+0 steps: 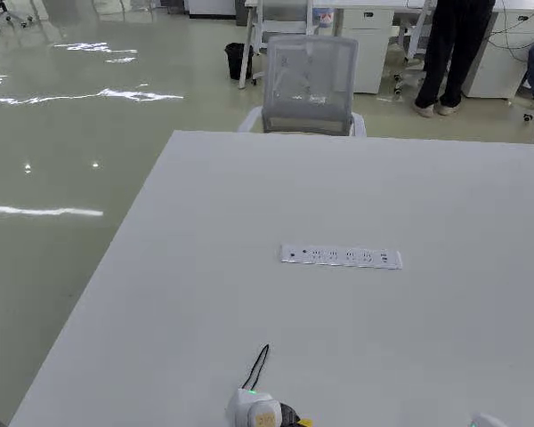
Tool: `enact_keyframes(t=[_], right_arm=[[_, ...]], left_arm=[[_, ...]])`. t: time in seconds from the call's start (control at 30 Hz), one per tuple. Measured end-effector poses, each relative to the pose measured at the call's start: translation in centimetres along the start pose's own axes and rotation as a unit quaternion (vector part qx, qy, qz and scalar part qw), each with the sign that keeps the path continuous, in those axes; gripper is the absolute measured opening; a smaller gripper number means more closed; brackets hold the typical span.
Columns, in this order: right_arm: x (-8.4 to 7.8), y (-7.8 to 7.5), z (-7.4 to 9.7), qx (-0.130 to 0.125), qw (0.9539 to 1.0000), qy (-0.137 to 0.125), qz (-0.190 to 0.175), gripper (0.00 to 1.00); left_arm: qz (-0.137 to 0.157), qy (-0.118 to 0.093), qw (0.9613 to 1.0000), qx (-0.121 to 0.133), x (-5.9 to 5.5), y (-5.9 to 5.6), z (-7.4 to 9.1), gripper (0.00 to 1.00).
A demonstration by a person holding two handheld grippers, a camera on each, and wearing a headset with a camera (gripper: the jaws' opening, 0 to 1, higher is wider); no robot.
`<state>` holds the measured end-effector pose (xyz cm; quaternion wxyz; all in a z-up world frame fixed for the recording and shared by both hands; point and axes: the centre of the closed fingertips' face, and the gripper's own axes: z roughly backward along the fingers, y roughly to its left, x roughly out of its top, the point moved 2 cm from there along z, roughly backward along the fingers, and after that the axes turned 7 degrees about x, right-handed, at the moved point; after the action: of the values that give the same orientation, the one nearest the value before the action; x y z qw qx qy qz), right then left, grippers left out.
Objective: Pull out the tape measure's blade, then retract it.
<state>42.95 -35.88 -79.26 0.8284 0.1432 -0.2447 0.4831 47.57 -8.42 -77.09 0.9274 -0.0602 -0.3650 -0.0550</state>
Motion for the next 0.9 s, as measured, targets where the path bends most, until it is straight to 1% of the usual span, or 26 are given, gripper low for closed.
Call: enact_keyframes(t=[0.1, 0.13, 0.2, 0.27, 0.3, 0.57, 0.77, 0.9], right_arm=[[0.09, 0.04, 0.07, -0.001, 1.0000, -0.001, -0.001, 0.16], [0.09, 0.02, 0.04, -0.001, 1.0000, -0.001, -0.001, 0.16], [0.07, -0.01, 0.01, -0.001, 1.0000, 0.000, 0.000, 0.16], [0.11, 0.03, 0.05, -0.001, 1.0000, 0.000, -0.001, 0.16], [0.13, 0.05, 0.09, -0.002, 1.0000, 0.000, 0.000, 0.16], [0.02, 0.02, 0.00, -0.002, 1.0000, 0.001, 0.000, 0.16], [-0.08, -0.04, -0.03, -0.004, 1.0000, 0.003, 0.000, 0.16], [0.12, 0.11, -0.13, -0.003, 0.9998, 0.011, 0.015, 0.15]], left_arm=[[-0.004, 0.004, 1.0000, 0.002, -0.22, 0.02, -0.12, 0.71], [-0.004, 0.008, 1.0000, 0.002, -0.42, 0.09, -0.29, 0.69], [-0.004, 0.008, 1.0000, 0.001, -0.46, 0.02, -0.34, 0.69], [-0.009, 0.010, 0.9999, -0.001, -0.54, -0.21, -0.29, 0.67], [-0.019, 0.007, 0.9998, -0.003, -0.51, -0.34, -0.29, 0.65], [-0.029, 0.011, 0.9995, -0.006, -0.60, -0.30, -0.18, 0.64], [-0.035, 0.016, 0.9993, -0.002, -0.66, -0.36, -0.16, 0.63], [-0.038, 0.019, 0.9991, 0.001, -0.66, -0.23, -0.30, 0.63]])
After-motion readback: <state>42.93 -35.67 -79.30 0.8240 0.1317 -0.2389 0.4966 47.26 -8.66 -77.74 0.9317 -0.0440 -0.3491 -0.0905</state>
